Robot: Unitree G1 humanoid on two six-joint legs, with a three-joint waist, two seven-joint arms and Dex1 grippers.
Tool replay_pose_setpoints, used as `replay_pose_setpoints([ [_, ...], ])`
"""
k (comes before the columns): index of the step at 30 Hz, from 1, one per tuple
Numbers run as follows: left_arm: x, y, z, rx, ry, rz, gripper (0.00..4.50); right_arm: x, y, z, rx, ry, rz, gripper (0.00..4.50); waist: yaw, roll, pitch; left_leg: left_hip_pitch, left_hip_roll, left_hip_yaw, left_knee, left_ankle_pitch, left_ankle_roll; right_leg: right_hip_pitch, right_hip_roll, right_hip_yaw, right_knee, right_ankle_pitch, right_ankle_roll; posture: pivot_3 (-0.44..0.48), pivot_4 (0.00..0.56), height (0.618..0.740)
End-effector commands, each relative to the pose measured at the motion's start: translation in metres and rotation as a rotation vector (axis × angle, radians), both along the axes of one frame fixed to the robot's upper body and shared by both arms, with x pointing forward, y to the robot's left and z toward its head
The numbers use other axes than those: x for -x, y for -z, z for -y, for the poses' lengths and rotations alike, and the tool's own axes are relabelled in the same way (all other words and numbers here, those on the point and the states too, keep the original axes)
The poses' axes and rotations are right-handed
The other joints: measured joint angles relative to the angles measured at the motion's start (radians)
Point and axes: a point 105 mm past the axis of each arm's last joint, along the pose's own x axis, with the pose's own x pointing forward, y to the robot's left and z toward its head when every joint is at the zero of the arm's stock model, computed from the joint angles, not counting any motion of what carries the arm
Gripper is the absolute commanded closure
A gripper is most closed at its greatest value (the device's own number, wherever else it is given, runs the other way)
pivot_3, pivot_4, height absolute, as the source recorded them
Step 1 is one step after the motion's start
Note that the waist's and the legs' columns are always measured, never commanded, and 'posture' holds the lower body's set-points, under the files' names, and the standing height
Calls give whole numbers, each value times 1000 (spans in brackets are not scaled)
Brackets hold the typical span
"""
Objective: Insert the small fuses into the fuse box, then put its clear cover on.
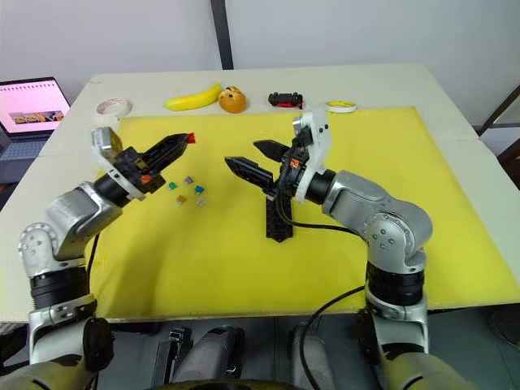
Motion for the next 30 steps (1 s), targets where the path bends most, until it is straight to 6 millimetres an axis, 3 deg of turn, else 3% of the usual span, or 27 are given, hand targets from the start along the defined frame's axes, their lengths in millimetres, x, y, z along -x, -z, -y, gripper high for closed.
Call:
replay_pose_setpoints([
  [1, 4, -16, 14, 49, 57, 72, 4451, -5, -15, -4, -119, 19, -49, 0, -5, 0, 0, -1, 0, 0, 0, 0, 0, -1, 0, 0, 0, 0, 0, 0, 150, 740],
  [13, -4, -17, 32, 153, 39, 52, 4451, -21, -17, -8, -342, 104, -257, 0, -8, 0, 0, -2, 0, 0, 0, 0, 0, -3, 0, 0, 1, 0, 0, 0, 150, 740],
  [23, -5, -19, 41, 163, 64, 57, 4451, -18, -20, -21, -362, 60, -299, 0, -11, 0, 0, -3, 0, 0, 0, 0, 0, -3, 1, 0, 1, 0, 0, 0, 150, 740],
  [27, -6, -18, 45, 144, 71, 64, 4500, -16, -19, -28, -347, 41, -303, 1349, -11, 0, 0, -3, 0, 0, 0, 0, 0, -3, 1, 1, 1, 0, 0, 0, 150, 740],
  [30, -6, -20, 46, 151, 68, 66, 4500, -15, -19, -30, -343, 33, -303, 1349, -11, 0, 0, -3, 0, 0, 0, 0, 0, -3, 1, 1, 1, 0, 0, 0, 150, 740],
])
